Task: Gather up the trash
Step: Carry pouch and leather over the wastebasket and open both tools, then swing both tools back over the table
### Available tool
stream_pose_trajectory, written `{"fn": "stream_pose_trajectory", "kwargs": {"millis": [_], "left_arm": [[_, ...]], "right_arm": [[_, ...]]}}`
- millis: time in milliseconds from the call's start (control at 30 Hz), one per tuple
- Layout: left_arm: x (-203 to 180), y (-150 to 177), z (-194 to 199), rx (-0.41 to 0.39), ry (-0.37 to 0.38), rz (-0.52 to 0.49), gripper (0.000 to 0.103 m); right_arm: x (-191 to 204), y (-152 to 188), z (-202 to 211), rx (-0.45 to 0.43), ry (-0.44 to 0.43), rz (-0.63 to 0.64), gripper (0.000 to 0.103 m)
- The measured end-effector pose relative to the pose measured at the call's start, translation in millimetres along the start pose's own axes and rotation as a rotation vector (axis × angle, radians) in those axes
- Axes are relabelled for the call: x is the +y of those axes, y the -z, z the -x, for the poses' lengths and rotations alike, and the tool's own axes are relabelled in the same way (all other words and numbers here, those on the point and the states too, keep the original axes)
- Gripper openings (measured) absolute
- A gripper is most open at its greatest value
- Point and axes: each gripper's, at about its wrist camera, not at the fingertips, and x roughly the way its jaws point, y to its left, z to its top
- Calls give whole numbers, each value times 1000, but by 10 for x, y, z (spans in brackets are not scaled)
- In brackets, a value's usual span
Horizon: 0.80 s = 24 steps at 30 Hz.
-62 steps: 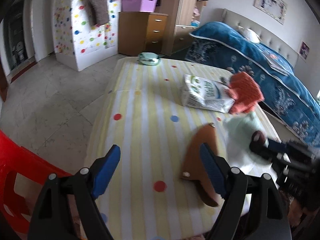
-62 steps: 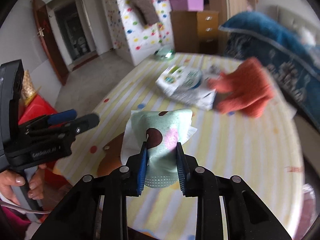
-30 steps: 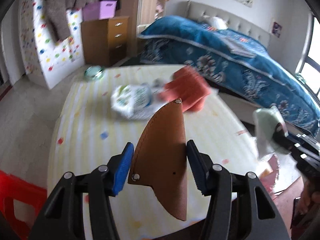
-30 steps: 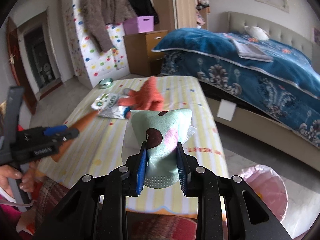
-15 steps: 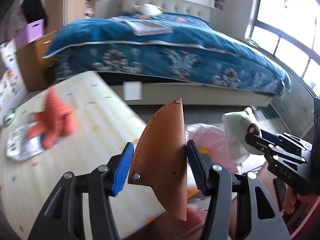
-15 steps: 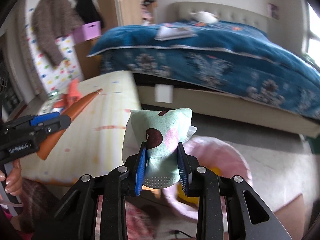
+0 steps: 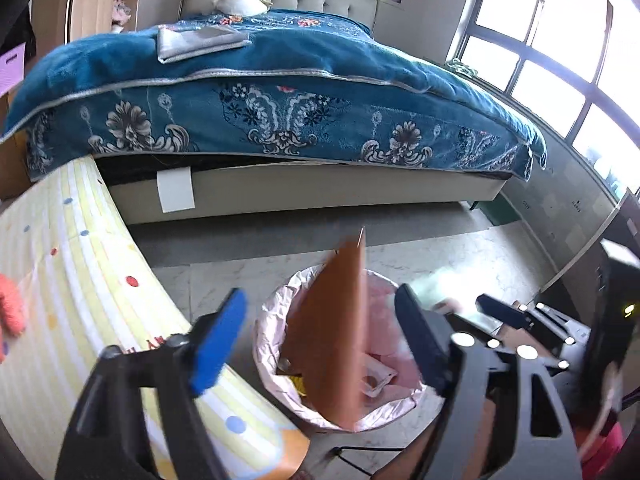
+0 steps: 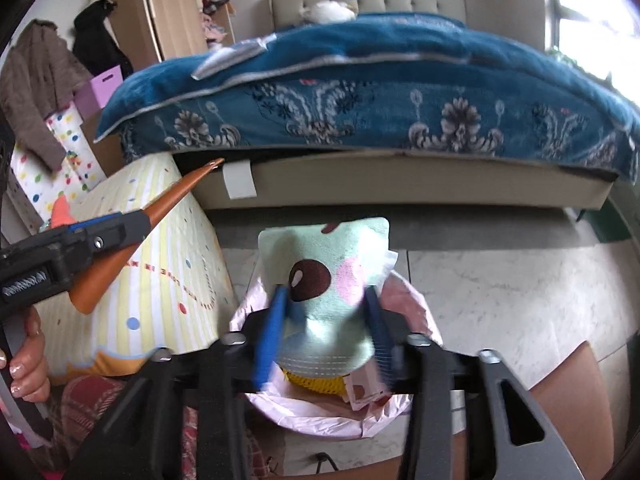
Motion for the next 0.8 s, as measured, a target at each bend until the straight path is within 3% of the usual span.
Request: {"fn": "stream_pose_trajectory", "kwargs": {"millis": [200, 433, 800], "left_arm": [[292, 98, 197, -22, -59, 55, 78], [658, 288, 604, -59, -169, 116, 78], [1256, 788, 1483, -138, -365, 178, 81]], "right_arm": [[-22, -21, 117, -15, 0, -16, 56], [196, -49, 310, -74, -64, 23, 56], [1269, -120, 543, -111, -197, 247, 56]]}}
